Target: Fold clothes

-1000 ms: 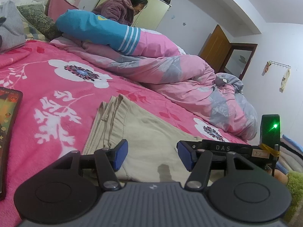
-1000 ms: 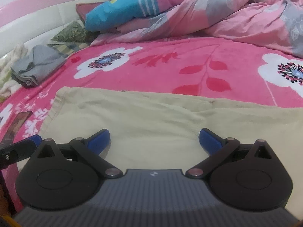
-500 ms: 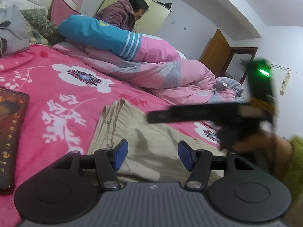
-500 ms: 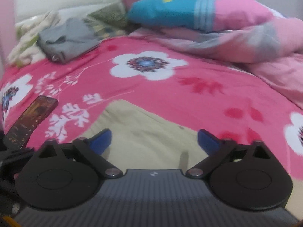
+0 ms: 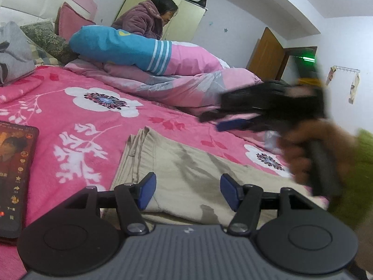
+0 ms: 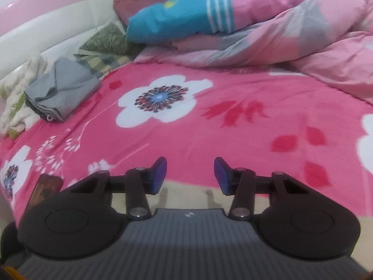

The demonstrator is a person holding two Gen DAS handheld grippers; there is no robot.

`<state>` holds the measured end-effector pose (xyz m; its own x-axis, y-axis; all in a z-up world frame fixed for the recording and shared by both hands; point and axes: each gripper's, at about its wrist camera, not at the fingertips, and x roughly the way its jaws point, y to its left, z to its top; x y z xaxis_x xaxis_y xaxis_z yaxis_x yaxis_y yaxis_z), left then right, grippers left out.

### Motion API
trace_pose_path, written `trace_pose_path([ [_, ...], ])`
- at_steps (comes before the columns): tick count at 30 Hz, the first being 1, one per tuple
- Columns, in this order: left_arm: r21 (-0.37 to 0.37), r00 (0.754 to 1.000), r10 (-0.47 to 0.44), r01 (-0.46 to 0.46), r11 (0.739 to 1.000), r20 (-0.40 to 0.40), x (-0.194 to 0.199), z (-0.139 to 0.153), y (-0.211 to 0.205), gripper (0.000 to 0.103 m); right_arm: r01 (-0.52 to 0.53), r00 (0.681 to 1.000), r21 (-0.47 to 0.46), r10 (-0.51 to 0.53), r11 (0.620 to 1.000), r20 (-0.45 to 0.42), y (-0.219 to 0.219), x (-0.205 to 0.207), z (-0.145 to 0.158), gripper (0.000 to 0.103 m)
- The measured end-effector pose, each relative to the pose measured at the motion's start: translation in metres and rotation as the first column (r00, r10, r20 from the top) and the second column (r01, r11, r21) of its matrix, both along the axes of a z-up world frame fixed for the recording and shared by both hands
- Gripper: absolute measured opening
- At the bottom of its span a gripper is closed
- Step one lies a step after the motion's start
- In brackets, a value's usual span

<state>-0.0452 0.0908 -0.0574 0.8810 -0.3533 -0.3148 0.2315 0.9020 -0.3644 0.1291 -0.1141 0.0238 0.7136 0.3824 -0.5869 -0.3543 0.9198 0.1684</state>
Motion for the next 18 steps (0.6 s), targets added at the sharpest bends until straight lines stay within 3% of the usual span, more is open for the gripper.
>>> trace_pose_path([
  [5,0.090,0.999,-0.013,0.010,0.996,0.037,-0.011,0.011,-0.010,0.069,0.069,0.997,-0.018,-0.069,0.997,0.017,-0.043,-0.064,0.002,0.044],
  [11,0.209,0.994,-0.056,0.035,0.977,0.094,-0.018,0.029,-0.037,0.075,0.148,0.989,-0.019,-0.148,0.989,-0.004,-0.076,-0.107,-0.027,0.044],
  [15,0.284,0.995,-0.091,0.073,0.956,0.051,-0.007,0.025,-0.061,0.079,0.146,0.989,-0.009,-0.146,0.989,0.026,-0.078,-0.122,-0.044,0.044],
  [18,0.322,0.996,-0.081,0.089,0.942,-0.036,0.006,0.012,-0.069,0.079,0.129,0.991,-0.032,-0.127,0.991,0.048,-0.081,-0.130,-0.058,0.044],
])
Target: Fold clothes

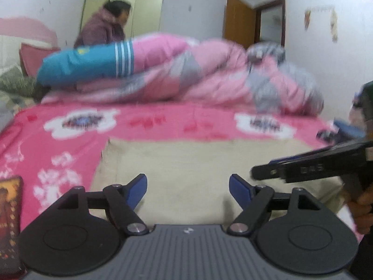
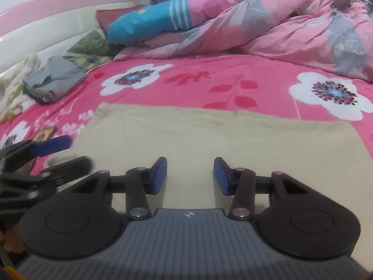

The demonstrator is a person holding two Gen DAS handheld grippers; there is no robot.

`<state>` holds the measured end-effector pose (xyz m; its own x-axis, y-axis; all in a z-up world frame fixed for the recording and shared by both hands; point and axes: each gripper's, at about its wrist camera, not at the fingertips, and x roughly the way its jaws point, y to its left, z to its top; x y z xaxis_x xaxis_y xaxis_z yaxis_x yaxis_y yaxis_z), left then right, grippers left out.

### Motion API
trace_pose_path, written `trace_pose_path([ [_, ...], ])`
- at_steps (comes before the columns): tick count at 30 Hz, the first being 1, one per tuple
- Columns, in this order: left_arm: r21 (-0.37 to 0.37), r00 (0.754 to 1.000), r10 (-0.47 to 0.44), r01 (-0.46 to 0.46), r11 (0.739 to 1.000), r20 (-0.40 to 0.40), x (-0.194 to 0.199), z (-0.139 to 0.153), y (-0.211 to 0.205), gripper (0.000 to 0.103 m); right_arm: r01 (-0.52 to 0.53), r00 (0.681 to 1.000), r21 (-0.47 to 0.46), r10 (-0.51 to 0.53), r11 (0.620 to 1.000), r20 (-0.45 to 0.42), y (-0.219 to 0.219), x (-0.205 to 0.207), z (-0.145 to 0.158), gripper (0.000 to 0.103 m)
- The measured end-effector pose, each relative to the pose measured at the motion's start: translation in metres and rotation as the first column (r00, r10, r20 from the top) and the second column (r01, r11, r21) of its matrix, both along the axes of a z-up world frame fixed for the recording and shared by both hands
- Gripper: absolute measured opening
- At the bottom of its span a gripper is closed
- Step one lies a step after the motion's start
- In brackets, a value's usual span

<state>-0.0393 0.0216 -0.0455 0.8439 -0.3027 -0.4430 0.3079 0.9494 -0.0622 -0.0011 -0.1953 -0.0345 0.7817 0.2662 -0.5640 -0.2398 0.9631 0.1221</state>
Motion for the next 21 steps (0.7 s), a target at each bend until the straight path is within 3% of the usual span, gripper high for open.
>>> trace_pose_path([
  [4,-0.002,1.000,0.001,-0.001,1.000,-0.015,0.001,-0.008,0.003,0.079,0.019,0.999,-0.018,-0.018,1.000,0.030,-0.024,-0.016,-0.011,0.042],
  [7,-0.005,1.000,0.005,-0.005,1.000,-0.019,0.001,-0.009,0.003,0.080,0.125,0.991,-0.028,-0.123,0.992,0.044,-0.066,-0.035,-0.011,0.041],
  [12,-0.002,1.000,0.014,-0.014,1.000,-0.019,0.001,-0.009,0.001,0.080,0.324,0.945,0.019,-0.324,0.946,0.039,-0.139,-0.067,-0.008,0.039],
  [15,0.002,1.000,0.017,-0.017,1.000,-0.024,0.002,-0.008,-0.001,0.081,0.381,0.923,0.033,-0.382,0.924,0.056,-0.154,-0.075,0.000,0.040],
  [21,0.001,0.999,0.018,-0.018,1.000,-0.044,0.004,-0.006,-0.001,0.081,0.285,0.950,0.071,-0.292,0.956,0.115,-0.135,-0.039,0.024,0.040],
])
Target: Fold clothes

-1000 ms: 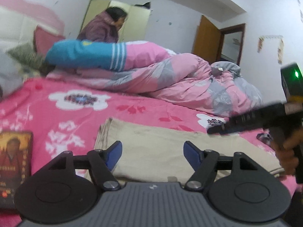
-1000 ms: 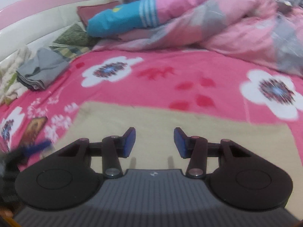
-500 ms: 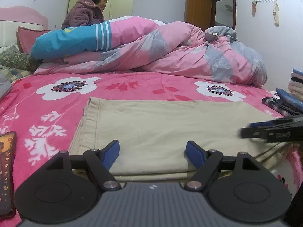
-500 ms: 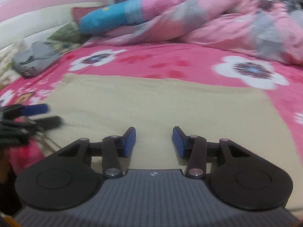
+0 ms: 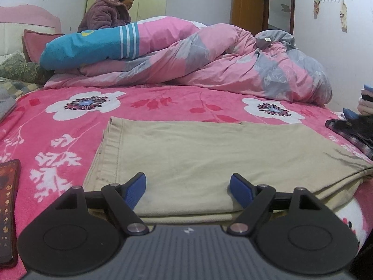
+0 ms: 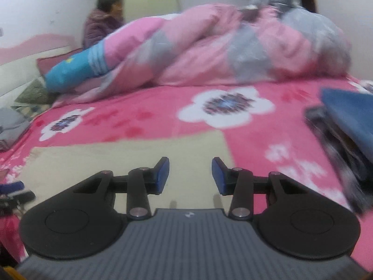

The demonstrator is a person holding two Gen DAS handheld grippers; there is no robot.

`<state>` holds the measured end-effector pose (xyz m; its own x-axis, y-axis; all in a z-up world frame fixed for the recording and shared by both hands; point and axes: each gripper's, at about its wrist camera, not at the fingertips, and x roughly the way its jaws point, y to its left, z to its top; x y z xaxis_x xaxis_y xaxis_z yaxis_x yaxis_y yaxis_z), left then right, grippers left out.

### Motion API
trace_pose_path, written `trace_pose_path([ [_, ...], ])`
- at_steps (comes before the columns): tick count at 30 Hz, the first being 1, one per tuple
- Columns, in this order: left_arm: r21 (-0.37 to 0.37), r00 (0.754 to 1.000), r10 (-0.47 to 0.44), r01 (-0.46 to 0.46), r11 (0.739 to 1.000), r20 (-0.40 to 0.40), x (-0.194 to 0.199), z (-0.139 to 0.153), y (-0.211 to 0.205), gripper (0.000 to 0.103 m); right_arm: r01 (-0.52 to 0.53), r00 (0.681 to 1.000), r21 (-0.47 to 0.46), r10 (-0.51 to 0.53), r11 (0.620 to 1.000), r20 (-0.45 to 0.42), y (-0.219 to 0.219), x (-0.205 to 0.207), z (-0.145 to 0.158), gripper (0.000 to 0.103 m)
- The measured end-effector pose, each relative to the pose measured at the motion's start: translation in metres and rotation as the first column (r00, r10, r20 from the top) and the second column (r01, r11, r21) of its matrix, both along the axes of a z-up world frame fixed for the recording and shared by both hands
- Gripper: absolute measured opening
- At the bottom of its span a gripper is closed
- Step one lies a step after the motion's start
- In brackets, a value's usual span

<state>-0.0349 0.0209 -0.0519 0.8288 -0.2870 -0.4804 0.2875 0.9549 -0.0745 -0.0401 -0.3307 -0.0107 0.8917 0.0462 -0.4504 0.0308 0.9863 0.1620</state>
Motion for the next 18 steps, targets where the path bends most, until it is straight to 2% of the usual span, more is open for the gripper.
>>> trace_pose_path([
  [4,-0.009,1.000,0.001,-0.001,1.000,-0.013,0.001,0.001,0.002,0.081,-0.055,0.994,0.018,0.057,0.998,-0.091,0.007,0.057,-0.007,0.040],
  [7,-0.012,1.000,-0.008,0.008,1.000,-0.015,0.002,0.001,0.003,0.081,0.022,0.980,0.012,-0.019,1.000,-0.196,-0.010,0.078,-0.020,0.039],
  [9,-0.014,1.000,-0.014,0.014,1.000,-0.016,0.002,0.001,0.004,0.081,0.113,0.970,0.032,-0.104,0.993,-0.219,-0.036,0.070,-0.023,0.036],
  [10,-0.014,1.000,-0.016,0.016,1.000,-0.015,0.002,0.001,0.004,0.081,0.161,0.962,0.028,-0.150,0.987,-0.228,-0.047,0.064,-0.023,0.038],
  [12,-0.013,1.000,-0.017,0.017,1.000,-0.012,0.002,0.000,0.004,0.081,0.251,0.942,-0.034,-0.252,0.967,-0.220,-0.059,0.046,-0.017,0.040],
  [13,-0.012,1.000,-0.017,0.017,1.000,-0.011,0.001,0.000,0.004,0.081,0.259,0.945,-0.042,-0.262,0.965,-0.198,-0.061,0.033,-0.011,0.040],
  [15,-0.009,1.000,-0.018,0.018,1.000,-0.008,0.001,-0.001,0.004,0.081,0.231,0.961,-0.015,-0.231,0.973,-0.153,-0.053,0.013,0.000,0.040],
  [18,-0.010,1.000,-0.017,0.017,1.000,-0.009,0.001,-0.002,0.003,0.081,0.099,0.992,-0.010,-0.099,0.995,-0.083,-0.014,0.000,0.014,0.041],
])
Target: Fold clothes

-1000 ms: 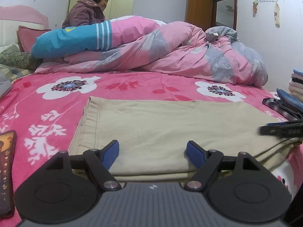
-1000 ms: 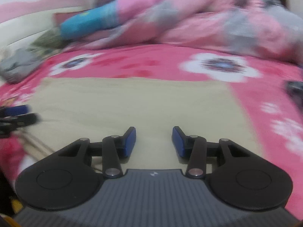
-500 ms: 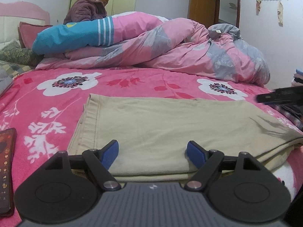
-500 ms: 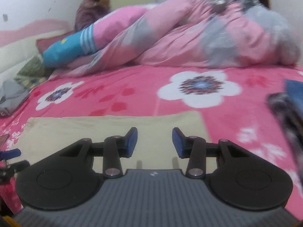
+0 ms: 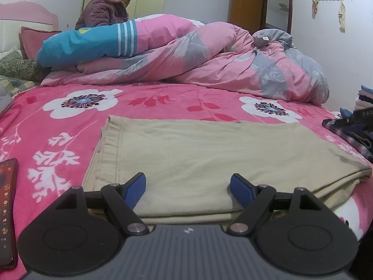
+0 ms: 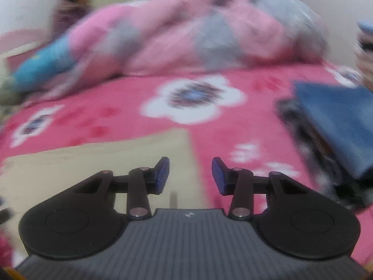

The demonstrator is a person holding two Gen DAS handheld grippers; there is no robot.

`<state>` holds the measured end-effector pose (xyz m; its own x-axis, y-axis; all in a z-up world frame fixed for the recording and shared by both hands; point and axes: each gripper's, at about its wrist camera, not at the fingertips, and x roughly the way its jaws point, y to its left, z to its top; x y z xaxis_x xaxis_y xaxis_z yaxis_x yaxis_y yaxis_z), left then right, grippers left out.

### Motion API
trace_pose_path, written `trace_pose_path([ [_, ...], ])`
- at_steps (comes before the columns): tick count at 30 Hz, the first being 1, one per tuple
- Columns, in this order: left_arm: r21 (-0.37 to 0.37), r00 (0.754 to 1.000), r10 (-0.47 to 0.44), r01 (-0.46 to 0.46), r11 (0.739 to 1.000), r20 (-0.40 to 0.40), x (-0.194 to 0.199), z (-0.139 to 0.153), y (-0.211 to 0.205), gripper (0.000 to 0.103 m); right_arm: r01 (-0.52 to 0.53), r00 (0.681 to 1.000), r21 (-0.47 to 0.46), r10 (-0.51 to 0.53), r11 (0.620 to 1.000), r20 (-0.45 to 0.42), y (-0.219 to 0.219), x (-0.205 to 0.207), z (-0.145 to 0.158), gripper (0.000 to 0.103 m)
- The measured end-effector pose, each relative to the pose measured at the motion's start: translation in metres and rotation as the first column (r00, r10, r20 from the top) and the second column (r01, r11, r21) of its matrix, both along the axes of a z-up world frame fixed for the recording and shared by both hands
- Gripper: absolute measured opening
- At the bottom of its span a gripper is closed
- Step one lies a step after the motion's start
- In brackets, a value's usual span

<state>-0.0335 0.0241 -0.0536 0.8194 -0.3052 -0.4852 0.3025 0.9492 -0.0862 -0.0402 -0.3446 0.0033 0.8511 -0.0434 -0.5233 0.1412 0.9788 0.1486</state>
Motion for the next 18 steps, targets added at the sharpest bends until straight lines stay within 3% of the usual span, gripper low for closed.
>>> trace_pose_path([
  [4,0.001,1.000,0.003,-0.003,1.000,-0.012,0.000,0.002,-0.001,0.081,-0.225,0.973,0.011,0.224,0.974,0.048,0.065,0.000,-0.005,0.046],
  [7,-0.003,1.000,0.004,-0.004,1.000,-0.014,0.000,0.002,0.000,0.081,-0.297,0.954,-0.074,0.300,0.952,0.026,0.104,-0.007,-0.029,0.052],
  [10,0.000,1.000,-0.003,0.003,1.000,-0.009,0.000,0.002,0.000,0.081,-0.286,0.957,-0.175,0.289,0.942,-0.010,0.119,-0.024,-0.055,0.059],
  [12,0.003,1.000,-0.006,0.006,1.000,-0.003,-0.001,0.001,0.000,0.082,-0.261,0.960,-0.193,0.276,0.946,0.056,0.118,-0.048,-0.062,0.060],
  [18,0.013,0.999,0.012,-0.012,1.000,-0.038,0.003,0.006,-0.004,0.083,-0.257,0.960,-0.192,0.273,0.947,0.061,0.110,-0.074,-0.047,0.070],
])
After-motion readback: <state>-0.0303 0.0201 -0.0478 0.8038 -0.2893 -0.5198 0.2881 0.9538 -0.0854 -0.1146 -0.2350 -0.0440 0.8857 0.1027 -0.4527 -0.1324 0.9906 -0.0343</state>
